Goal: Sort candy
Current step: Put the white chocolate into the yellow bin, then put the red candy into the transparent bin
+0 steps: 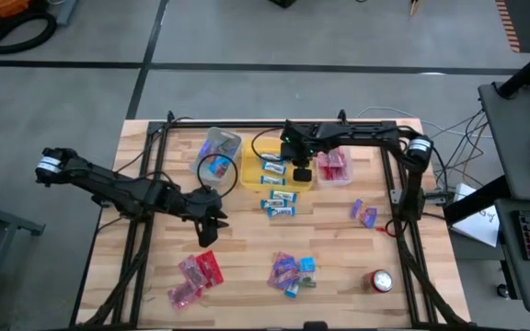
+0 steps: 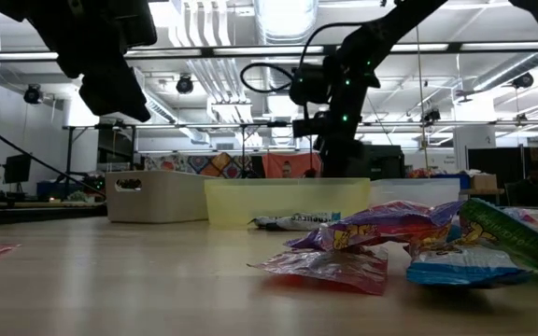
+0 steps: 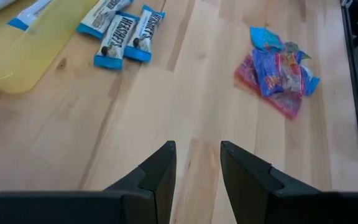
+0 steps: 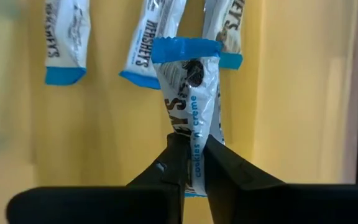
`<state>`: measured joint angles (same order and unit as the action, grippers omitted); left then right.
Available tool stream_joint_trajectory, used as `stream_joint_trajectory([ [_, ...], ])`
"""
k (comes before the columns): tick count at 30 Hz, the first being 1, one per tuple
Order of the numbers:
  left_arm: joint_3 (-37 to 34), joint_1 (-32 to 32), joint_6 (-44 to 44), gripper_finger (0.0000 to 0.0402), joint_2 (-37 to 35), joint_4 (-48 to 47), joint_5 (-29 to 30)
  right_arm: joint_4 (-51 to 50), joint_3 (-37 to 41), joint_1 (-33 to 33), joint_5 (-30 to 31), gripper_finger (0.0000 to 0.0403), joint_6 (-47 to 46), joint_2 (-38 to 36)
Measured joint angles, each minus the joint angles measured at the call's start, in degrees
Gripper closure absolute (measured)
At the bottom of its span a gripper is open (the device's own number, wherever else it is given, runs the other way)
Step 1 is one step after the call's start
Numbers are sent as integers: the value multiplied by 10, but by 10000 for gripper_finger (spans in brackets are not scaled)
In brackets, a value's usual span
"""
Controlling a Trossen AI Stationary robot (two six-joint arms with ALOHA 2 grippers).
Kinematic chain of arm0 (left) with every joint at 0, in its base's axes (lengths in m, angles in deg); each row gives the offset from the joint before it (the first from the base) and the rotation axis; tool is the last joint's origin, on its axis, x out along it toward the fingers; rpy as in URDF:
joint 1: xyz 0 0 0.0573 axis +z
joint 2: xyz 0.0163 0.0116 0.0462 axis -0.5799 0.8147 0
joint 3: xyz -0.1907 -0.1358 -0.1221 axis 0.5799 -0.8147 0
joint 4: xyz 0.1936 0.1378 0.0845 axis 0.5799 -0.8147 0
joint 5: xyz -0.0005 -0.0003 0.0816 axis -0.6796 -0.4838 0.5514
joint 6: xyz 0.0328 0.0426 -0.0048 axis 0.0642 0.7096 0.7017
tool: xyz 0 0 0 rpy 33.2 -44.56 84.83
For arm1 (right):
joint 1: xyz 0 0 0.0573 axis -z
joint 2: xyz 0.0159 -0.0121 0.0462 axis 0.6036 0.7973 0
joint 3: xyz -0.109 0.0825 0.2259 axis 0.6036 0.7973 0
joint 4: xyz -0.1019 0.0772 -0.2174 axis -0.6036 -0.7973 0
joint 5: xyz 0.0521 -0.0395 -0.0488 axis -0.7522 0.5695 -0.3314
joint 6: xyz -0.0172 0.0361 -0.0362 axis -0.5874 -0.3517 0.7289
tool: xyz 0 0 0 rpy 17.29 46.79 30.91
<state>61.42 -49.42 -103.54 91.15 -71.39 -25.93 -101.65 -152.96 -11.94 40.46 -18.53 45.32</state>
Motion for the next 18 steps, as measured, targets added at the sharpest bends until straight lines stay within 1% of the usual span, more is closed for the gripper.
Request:
stream_joint_trajectory([
  [3,0,0,1,292,0,0,0,1,0,1,5,344,-2,7],
  [11,0,0,2,292,0,6,2,19,0,4,5,268,-9,2],
  [16,0,-4,-31,292,0,2,0,18,0,4,4,237,-35,1],
  [18,0,-11,-54,292,0,-4,-12,11,0,0,4,227,-49,-3],
])
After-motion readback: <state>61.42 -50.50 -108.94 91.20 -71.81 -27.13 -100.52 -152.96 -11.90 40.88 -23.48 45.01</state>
